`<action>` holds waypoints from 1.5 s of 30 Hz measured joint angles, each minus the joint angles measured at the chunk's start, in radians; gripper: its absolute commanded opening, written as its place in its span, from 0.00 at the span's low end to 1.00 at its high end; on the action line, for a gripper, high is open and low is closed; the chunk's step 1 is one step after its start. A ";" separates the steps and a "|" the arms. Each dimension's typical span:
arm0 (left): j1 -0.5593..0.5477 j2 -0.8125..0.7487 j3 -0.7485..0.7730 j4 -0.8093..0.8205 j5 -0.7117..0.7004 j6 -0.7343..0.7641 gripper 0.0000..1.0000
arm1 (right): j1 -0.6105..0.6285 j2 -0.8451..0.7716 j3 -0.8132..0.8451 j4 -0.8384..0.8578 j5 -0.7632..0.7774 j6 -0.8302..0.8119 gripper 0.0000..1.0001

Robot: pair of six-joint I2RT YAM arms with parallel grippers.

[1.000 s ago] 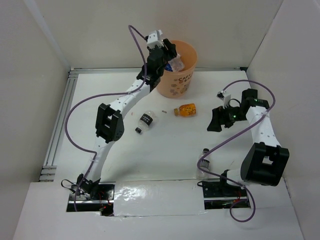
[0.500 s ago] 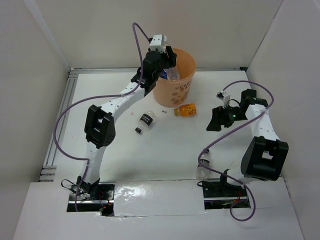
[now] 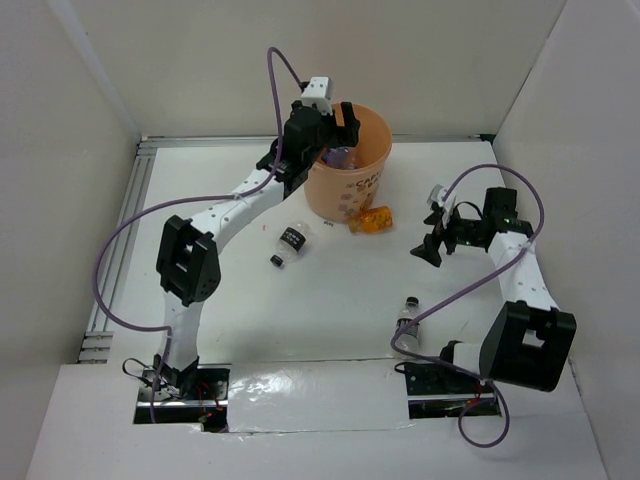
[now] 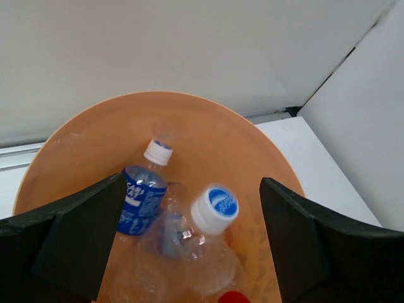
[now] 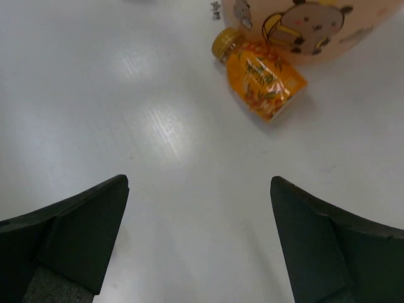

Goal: Put the plastic bottles in the bin

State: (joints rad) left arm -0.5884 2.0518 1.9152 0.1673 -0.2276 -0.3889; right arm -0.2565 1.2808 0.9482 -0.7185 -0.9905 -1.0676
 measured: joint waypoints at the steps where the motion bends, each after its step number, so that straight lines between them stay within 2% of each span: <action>1: -0.003 -0.001 0.003 -0.007 -0.002 0.002 0.99 | 0.008 0.001 -0.011 0.029 -0.014 -0.051 1.00; 5: -0.011 -0.042 0.005 -0.048 -0.007 0.027 0.99 | 0.045 0.137 0.037 0.084 -0.052 -0.245 1.00; 8: -0.018 -0.154 -0.037 -0.083 -0.018 0.053 0.99 | 0.057 0.282 0.127 0.091 -0.069 -0.337 1.00; 14: -0.023 -0.657 -0.417 -0.113 -0.039 0.068 0.99 | 0.117 0.441 0.258 0.132 -0.058 -0.465 1.00; 19: -0.023 -0.981 -0.793 -0.156 -0.066 0.006 0.99 | 0.204 0.545 0.359 0.124 -0.019 -0.570 1.00; 23: -0.028 -1.056 -1.030 -0.270 -0.079 -0.074 0.99 | 0.260 0.602 0.367 0.120 0.028 -0.607 1.00; 26: -0.032 -1.085 -1.154 -0.370 -0.082 -0.142 0.99 | 0.286 0.650 0.375 0.121 0.057 -0.620 1.00; 29: -0.047 -1.157 -1.214 -0.424 -0.097 -0.189 0.99 | 0.294 0.684 0.375 0.127 0.098 -0.628 1.00; 33: -0.064 -1.219 -1.218 -0.418 -0.120 -0.219 0.99 | 0.304 0.706 0.368 0.151 0.160 -0.632 0.99; 37: -0.072 -1.201 -1.218 -0.397 -0.134 -0.216 0.99 | 0.323 0.720 0.367 0.157 0.191 -0.632 0.83; 38: -0.074 -1.186 -1.218 -0.385 -0.134 -0.212 0.99 | 0.327 0.720 0.367 0.157 0.197 -0.633 0.71; 41: -0.077 -1.132 -1.218 -0.342 -0.118 -0.182 0.99 | 0.336 0.721 0.370 0.149 0.212 -0.639 0.51; 42: -0.077 -1.107 -1.218 -0.322 -0.108 -0.161 0.99 | 0.336 0.721 0.372 0.140 0.216 -0.640 0.40; 45: -0.078 -1.011 -1.213 -0.275 -0.060 -0.093 0.99 | 0.334 0.706 0.372 0.079 0.214 -0.673 0.30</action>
State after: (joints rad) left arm -0.6666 1.0409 0.7017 -0.1078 -0.2878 -0.4824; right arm 0.0776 1.9869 1.3201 -0.6399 -0.7761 -1.7409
